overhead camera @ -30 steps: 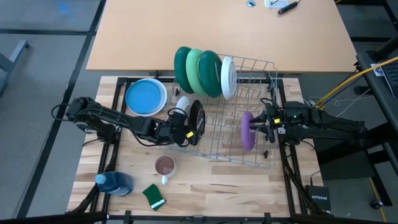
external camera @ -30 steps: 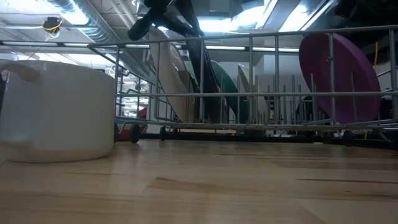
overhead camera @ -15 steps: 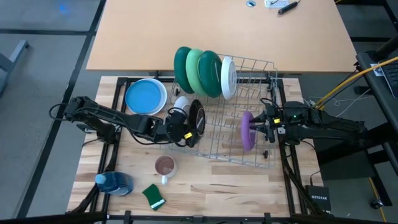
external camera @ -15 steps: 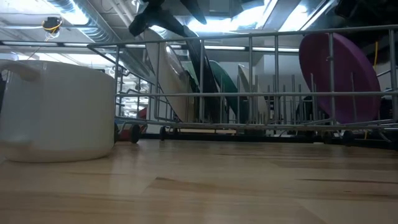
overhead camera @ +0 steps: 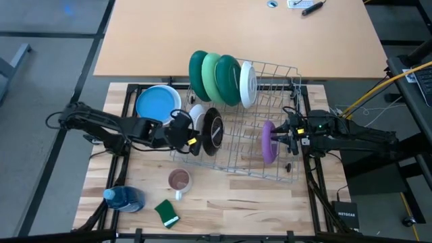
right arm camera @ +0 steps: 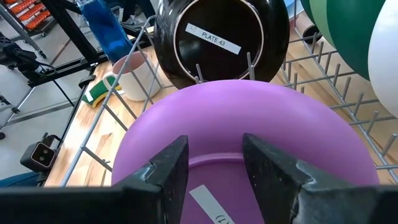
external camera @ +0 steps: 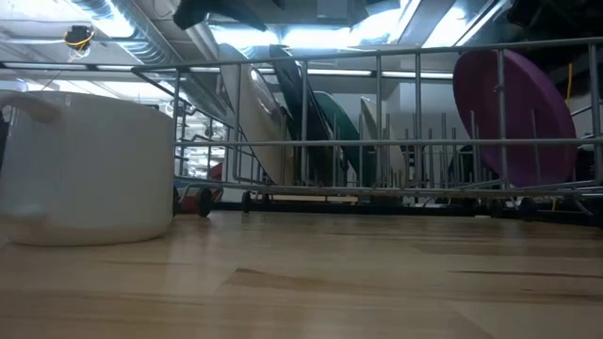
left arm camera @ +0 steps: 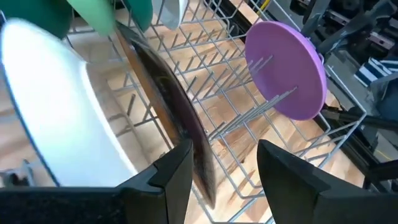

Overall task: Sort dishes
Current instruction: Put the orange plate into the dishwasher rack, then put the light blue plate into the dishwasher rack

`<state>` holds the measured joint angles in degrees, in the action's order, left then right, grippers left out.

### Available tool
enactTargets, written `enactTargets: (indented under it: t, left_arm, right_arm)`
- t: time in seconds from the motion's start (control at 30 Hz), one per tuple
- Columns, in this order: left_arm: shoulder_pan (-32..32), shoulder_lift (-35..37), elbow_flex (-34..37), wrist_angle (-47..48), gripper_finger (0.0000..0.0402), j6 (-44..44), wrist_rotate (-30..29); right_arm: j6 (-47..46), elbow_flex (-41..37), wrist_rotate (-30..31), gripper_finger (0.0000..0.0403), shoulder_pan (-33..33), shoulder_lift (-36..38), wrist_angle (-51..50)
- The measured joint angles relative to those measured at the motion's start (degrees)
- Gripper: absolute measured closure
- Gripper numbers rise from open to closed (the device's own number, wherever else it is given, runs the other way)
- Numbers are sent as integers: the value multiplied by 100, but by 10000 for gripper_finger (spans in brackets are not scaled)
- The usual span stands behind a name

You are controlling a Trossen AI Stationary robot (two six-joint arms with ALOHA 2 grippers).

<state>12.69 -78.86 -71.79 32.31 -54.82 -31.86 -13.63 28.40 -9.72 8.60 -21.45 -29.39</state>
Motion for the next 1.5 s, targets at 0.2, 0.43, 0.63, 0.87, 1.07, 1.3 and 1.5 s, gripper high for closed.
enactTargets:
  t: [0.2, 0.43, 0.63, 0.87, 1.07, 1.3, 1.5]
  left_arm:
    - [-7, 441, 0, 534, 235, 726, -5]
    - [-9, 1029, 0, 2161, 235, 1208, -101]
    - [-9, 1234, 0, 3946, 235, 932, -458]
    - [-11, 1234, 0, 4823, 235, 430, -588]
    - [-11, 1212, 149, 4809, 235, 574, -897]
    - [-176, 1212, 1058, 4665, 235, 276, -1036]
    - [-537, 1211, 1950, 3769, 235, 515, -1032]
  right_arm:
    - [0, 0, 0, 242, 0, 0, -2]
    - [2, 0, 0, 242, 0, 0, -2]
    - [0, 0, -35, 242, 2, 0, 3]
    - [-2, -2, -37, 242, 2, -2, 566]
    - [34, -2, -39, 242, 2, -2, 1077]
    - [47, -2, -37, 242, 4, -2, 1159]
    - [441, -2, -37, 242, 4, 0, 1341]
